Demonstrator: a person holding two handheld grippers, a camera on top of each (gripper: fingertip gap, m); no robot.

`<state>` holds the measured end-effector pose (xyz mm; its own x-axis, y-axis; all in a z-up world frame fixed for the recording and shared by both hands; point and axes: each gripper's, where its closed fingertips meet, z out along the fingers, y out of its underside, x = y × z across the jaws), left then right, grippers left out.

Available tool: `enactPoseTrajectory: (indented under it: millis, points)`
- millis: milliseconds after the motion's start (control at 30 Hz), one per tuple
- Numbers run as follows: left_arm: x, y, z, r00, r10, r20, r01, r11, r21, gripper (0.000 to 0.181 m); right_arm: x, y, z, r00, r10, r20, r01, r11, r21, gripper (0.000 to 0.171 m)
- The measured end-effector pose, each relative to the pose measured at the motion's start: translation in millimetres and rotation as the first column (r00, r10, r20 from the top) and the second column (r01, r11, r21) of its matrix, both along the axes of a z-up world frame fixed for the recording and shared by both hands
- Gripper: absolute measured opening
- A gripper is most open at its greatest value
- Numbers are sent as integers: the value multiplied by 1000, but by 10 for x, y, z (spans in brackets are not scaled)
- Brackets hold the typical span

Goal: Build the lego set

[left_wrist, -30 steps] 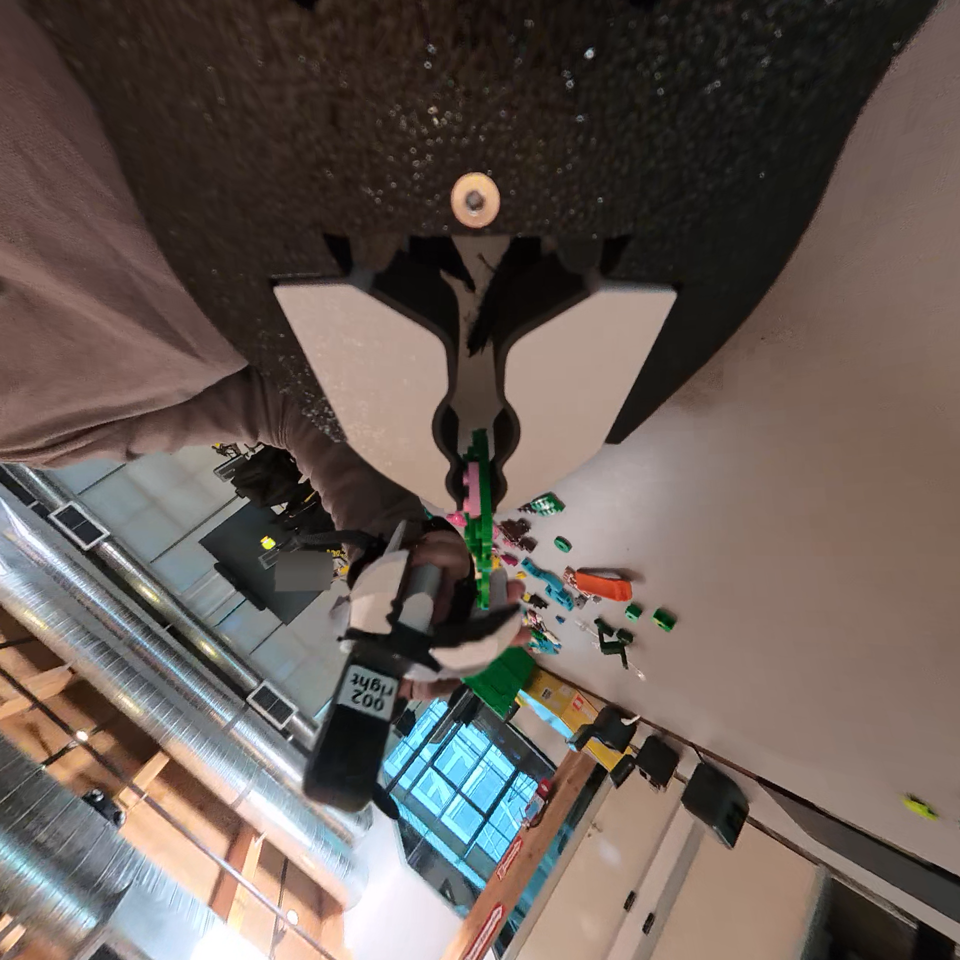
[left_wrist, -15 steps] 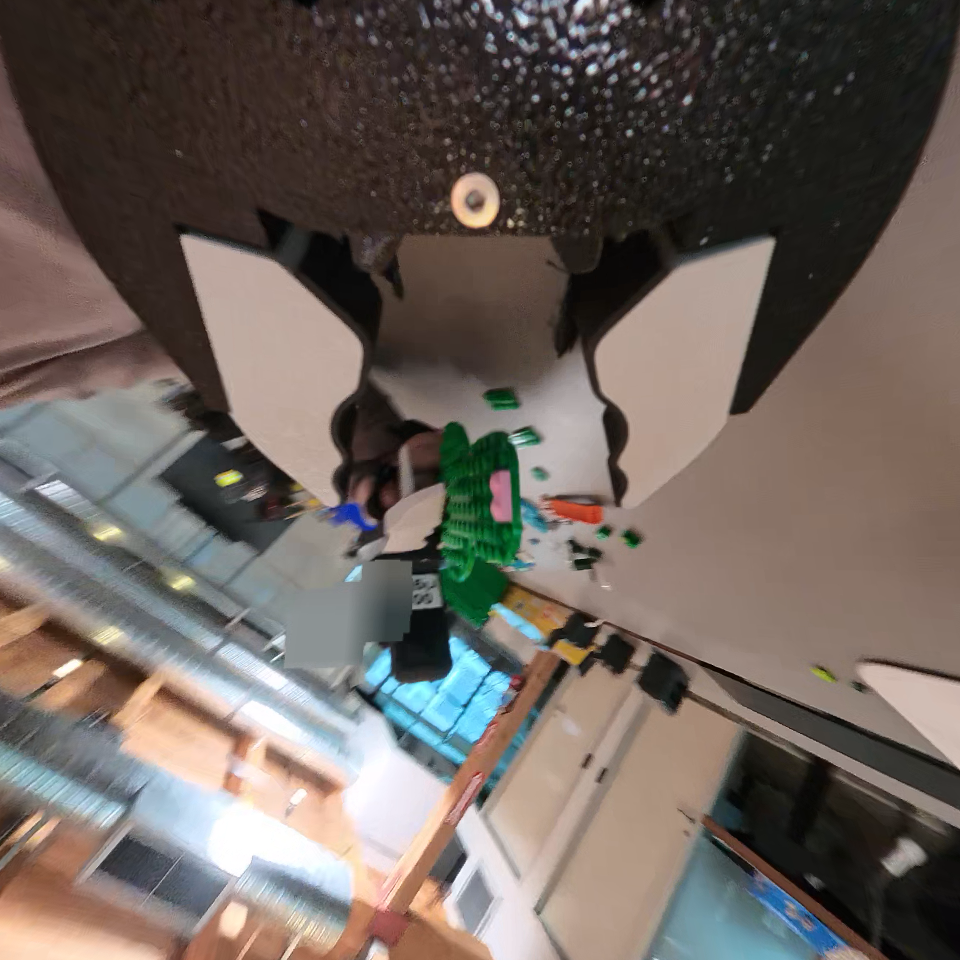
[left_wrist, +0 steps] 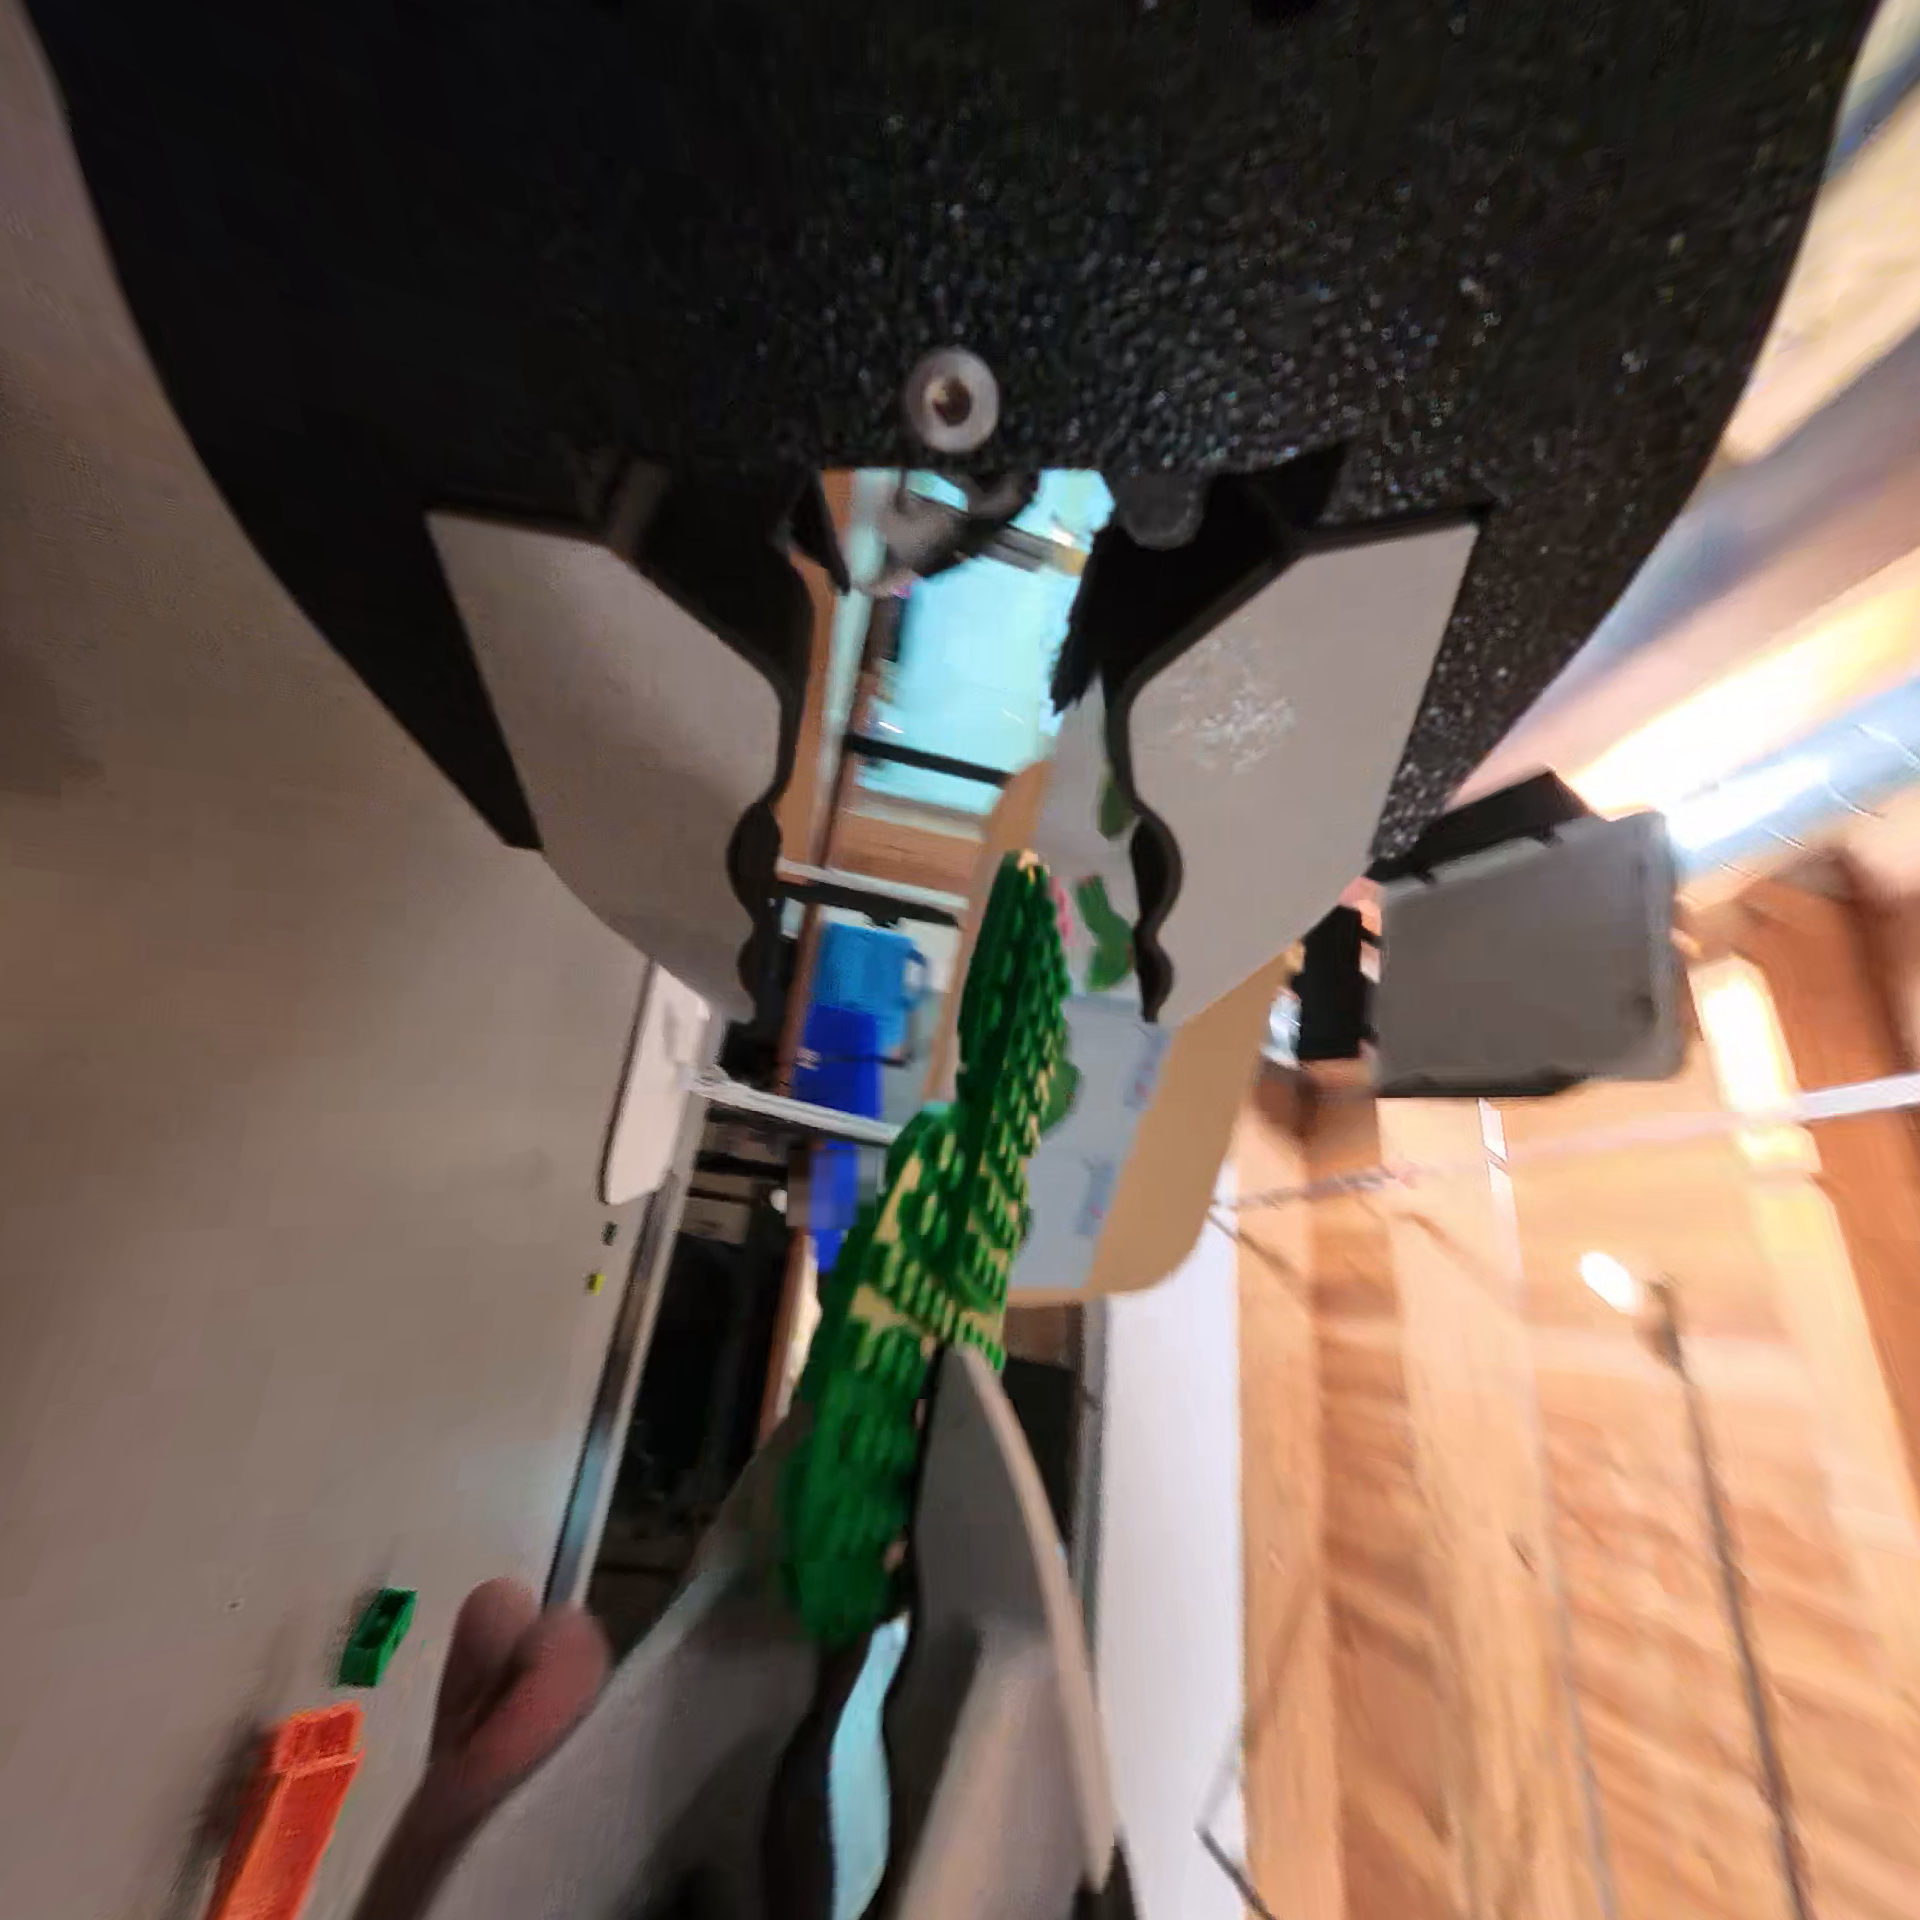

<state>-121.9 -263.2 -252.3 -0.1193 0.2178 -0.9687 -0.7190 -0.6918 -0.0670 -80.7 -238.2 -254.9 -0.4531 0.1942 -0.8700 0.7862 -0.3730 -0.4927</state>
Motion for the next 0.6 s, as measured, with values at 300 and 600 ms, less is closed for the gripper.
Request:
enactPoseTrajectory:
  millis: [300,600]
  points:
    - [-2,273,70,967,-42,-253,24,997,-72,9,-46,77,-54,998,-18,61,21,999,-49,4]
    - [-427,611,-32,993,-87,-79,80,993,-89,9,-77,1035,13,909,-178,-376,357,797,487,45]
